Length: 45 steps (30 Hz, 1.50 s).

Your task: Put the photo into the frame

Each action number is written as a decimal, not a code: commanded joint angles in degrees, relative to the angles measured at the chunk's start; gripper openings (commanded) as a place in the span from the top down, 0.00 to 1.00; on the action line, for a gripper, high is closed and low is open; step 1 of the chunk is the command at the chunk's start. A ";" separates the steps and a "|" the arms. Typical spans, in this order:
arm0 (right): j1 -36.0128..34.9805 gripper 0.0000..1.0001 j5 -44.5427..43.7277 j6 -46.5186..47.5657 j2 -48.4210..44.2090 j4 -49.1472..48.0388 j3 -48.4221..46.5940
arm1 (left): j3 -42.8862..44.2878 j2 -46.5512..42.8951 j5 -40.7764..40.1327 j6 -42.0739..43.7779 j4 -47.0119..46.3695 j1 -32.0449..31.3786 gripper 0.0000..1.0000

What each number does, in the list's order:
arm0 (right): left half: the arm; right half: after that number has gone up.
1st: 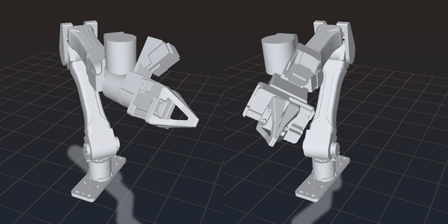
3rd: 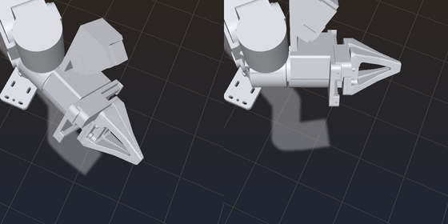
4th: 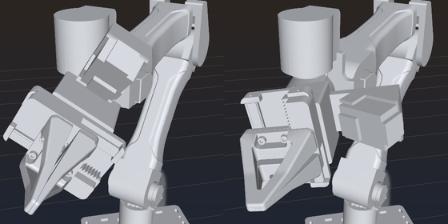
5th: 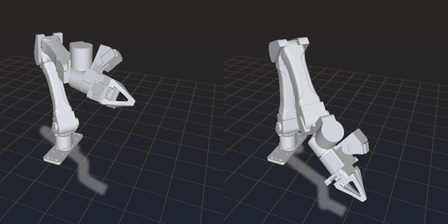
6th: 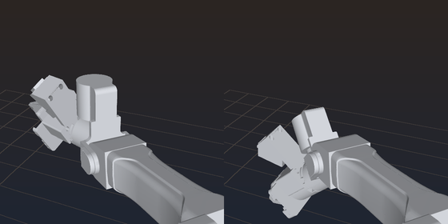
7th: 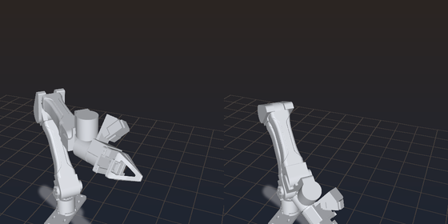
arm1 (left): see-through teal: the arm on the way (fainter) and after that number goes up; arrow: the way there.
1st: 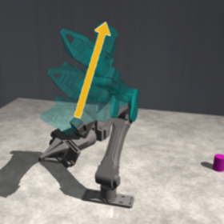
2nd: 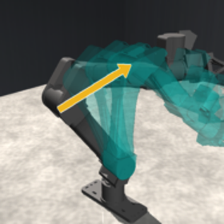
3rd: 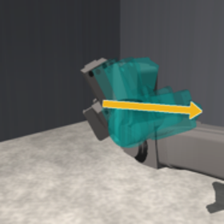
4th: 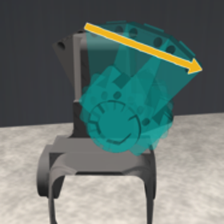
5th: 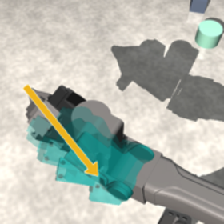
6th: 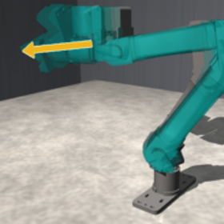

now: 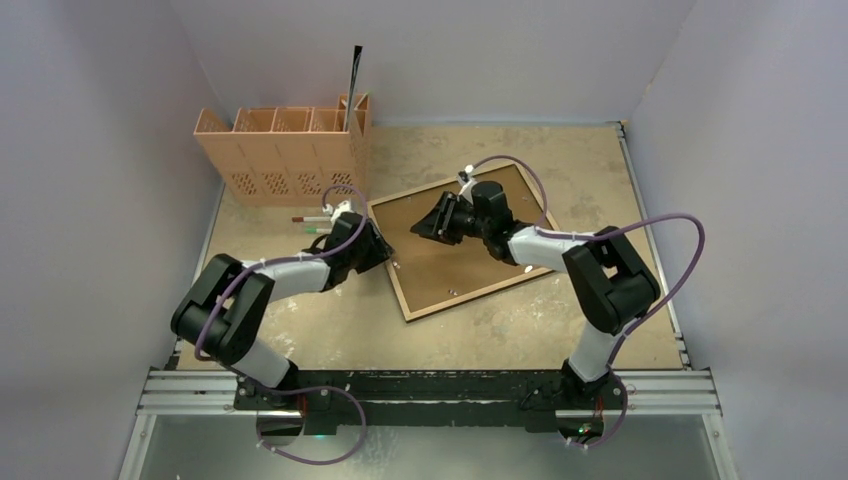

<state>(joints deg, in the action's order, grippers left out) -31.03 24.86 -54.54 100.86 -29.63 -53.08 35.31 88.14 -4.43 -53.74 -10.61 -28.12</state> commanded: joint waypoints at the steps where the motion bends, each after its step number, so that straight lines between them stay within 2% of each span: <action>1: -0.45 0.58 -0.45 1.03 -1.08 0.45 1.42 | 4.45 4.73 -4.96 2.47 11.45 0.78 0.52; 4: -0.44 0.58 -0.76 1.61 -1.34 0.46 1.80 | 6.38 6.91 -6.21 3.68 14.65 0.78 0.55; 7: -0.49 0.58 -0.97 1.96 -1.83 0.32 2.56 | 8.16 9.10 -6.03 6.69 16.50 0.79 0.73; 10: -0.46 0.58 -0.50 2.02 -2.30 0.30 3.46 | 10.04 10.82 -4.90 10.74 17.95 0.85 0.81; 16: -0.47 0.58 0.00 2.08 -2.53 -0.74 4.80 | 11.39 12.32 -0.67 18.88 16.48 0.78 0.89; 21: -1.08 0.58 1.26 1.19 -0.75 -2.57 5.37 | 13.96 15.15 5.96 26.36 14.30 0.70 0.94; 27: -2.73 0.59 1.45 -0.06 1.64 -4.19 5.38 | 14.86 16.75 10.47 28.01 8.56 0.70 0.94; 34: -3.51 0.60 -2.12 -1.21 3.13 -3.18 4.47 | 17.64 18.94 11.84 27.06 6.81 0.70 0.92; 45: -3.78 0.59 -5.79 -0.77 6.63 -2.80 0.34 | 16.38 11.76 4.87 21.23 7.23 0.87 0.67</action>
<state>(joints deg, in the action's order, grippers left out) -34.50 21.61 -55.33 107.39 -31.55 -49.21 54.04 103.33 3.29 -31.38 -6.57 -27.16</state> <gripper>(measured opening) 0.408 0.298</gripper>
